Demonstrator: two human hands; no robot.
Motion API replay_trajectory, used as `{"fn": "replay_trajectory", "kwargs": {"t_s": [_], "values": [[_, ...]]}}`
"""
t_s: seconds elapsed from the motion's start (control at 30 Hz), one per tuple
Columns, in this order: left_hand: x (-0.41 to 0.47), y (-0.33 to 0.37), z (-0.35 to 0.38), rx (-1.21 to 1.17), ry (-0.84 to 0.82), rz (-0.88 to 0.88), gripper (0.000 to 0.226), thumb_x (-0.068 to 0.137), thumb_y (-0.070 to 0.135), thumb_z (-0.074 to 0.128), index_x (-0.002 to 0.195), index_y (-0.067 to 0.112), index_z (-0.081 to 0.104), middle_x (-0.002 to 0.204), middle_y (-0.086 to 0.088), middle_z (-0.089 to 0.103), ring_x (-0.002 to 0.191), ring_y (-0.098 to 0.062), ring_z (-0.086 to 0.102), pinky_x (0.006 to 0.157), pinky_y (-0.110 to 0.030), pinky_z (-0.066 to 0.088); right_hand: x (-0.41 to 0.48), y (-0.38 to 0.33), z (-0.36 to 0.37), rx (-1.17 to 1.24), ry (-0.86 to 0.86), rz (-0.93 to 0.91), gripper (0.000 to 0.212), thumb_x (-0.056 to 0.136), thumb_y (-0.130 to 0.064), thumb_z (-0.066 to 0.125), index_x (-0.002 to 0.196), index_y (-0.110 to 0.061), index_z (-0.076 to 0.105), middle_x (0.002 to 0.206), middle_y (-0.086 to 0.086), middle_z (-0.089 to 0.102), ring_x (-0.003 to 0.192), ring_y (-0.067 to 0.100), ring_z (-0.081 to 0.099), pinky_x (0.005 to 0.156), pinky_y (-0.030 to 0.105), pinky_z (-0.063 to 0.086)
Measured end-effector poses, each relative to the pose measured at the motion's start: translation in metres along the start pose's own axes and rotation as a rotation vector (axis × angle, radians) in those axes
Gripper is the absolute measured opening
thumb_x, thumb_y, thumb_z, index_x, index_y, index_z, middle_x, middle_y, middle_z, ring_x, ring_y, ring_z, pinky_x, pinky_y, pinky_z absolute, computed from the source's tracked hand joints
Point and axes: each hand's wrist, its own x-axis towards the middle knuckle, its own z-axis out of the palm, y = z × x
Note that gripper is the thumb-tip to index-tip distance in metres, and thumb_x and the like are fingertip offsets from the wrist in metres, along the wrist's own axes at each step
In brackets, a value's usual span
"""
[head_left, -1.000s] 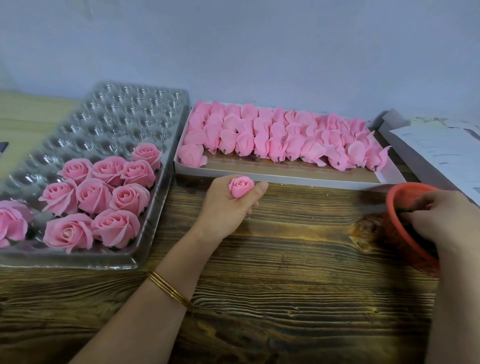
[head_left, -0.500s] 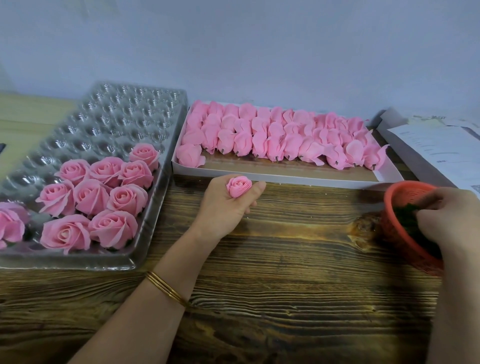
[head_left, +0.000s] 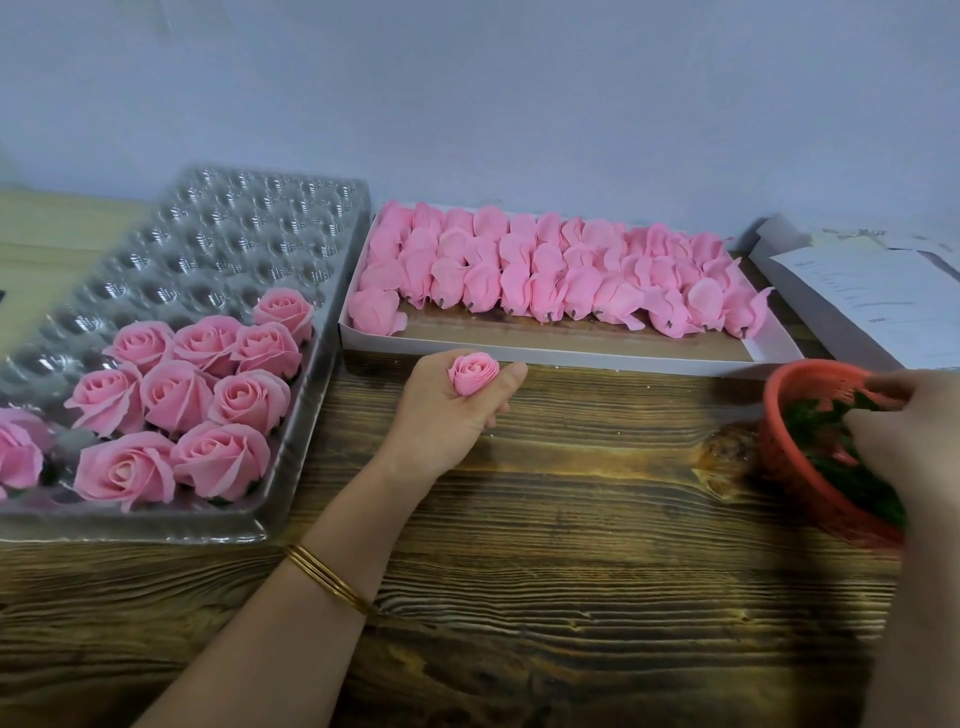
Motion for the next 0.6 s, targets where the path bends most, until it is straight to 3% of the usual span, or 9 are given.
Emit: {"fn": "replay_trajectory", "kwargs": {"t_s": [0.1, 0.2, 0.27, 0.33, 0.37, 0.47, 0.6], "values": [[0.0, 0.0, 0.0, -0.006, 0.002, -0.014, 0.024, 0.091, 0.031, 0.068, 0.07, 0.02, 0.065, 0.056, 0.012, 0.063, 0.056, 0.001, 0.057, 0.059, -0.009, 0.047, 0.025, 0.036, 0.018, 0.078, 0.148, 0.015, 0.029, 0.071, -0.037, 0.046, 0.09, -0.054, 0.058, 0.08, 0.0, 0.063, 0.083, 0.036, 0.065, 0.075, 0.06, 0.057], [0.0, 0.001, 0.0, -0.014, 0.002, -0.017, 0.024, 0.091, 0.031, 0.068, 0.07, 0.02, 0.065, 0.056, 0.012, 0.062, 0.056, 0.001, 0.057, 0.059, -0.009, 0.047, 0.042, 0.057, 0.024, 0.234, 0.253, 0.025, 0.018, 0.075, -0.053, 0.04, 0.08, -0.058, 0.057, 0.081, -0.01, 0.067, 0.082, 0.02, 0.069, 0.081, 0.047, 0.058], [0.0, 0.001, 0.0, -0.019, -0.002, -0.018, 0.025, 0.092, 0.031, 0.067, 0.07, 0.02, 0.064, 0.056, 0.012, 0.062, 0.056, 0.001, 0.057, 0.059, -0.01, 0.047, 0.032, 0.05, 0.017, 0.367, 0.235, -0.062, 0.016, 0.078, -0.046, 0.044, 0.083, -0.053, 0.057, 0.077, -0.019, 0.065, 0.071, 0.004, 0.065, 0.068, 0.027, 0.056], [-0.001, 0.002, 0.0, -0.02, -0.006, -0.021, 0.024, 0.092, 0.031, 0.067, 0.071, 0.02, 0.064, 0.056, 0.012, 0.063, 0.057, 0.001, 0.057, 0.06, -0.01, 0.047, 0.008, 0.024, 0.004, 0.464, 0.192, -0.166, 0.012, 0.083, -0.038, 0.049, 0.088, -0.042, 0.059, 0.071, -0.016, 0.061, 0.056, 0.013, 0.062, 0.046, 0.024, 0.048], [-0.001, 0.002, 0.0, -0.023, -0.007, -0.023, 0.024, 0.092, 0.031, 0.067, 0.071, 0.02, 0.064, 0.057, 0.012, 0.063, 0.057, 0.001, 0.057, 0.06, -0.011, 0.047, -0.009, 0.004, -0.003, 0.462, 0.216, -0.239, 0.011, 0.084, -0.035, 0.05, 0.089, -0.037, 0.059, 0.07, -0.013, 0.062, 0.055, 0.019, 0.062, 0.042, 0.026, 0.047], [-0.001, 0.002, 0.001, -0.03, -0.004, -0.023, 0.025, 0.092, 0.03, 0.067, 0.07, 0.019, 0.065, 0.057, 0.01, 0.063, 0.057, 0.0, 0.057, 0.059, -0.011, 0.047, -0.056, -0.059, -0.012, 0.642, 0.198, -0.354, 0.031, 0.077, -0.025, 0.05, 0.096, -0.048, 0.057, 0.082, -0.017, 0.071, 0.075, 0.01, 0.071, 0.066, 0.031, 0.054], [-0.001, 0.004, 0.001, -0.053, 0.028, -0.023, 0.025, 0.092, 0.028, 0.067, 0.07, 0.018, 0.066, 0.058, 0.009, 0.065, 0.055, 0.0, 0.058, 0.058, -0.012, 0.048, -0.101, -0.101, 0.003, 0.683, -0.193, -0.447, 0.044, 0.077, -0.008, 0.053, 0.096, -0.045, 0.067, 0.073, -0.013, 0.073, 0.058, 0.004, 0.067, 0.058, 0.021, 0.049]]}}
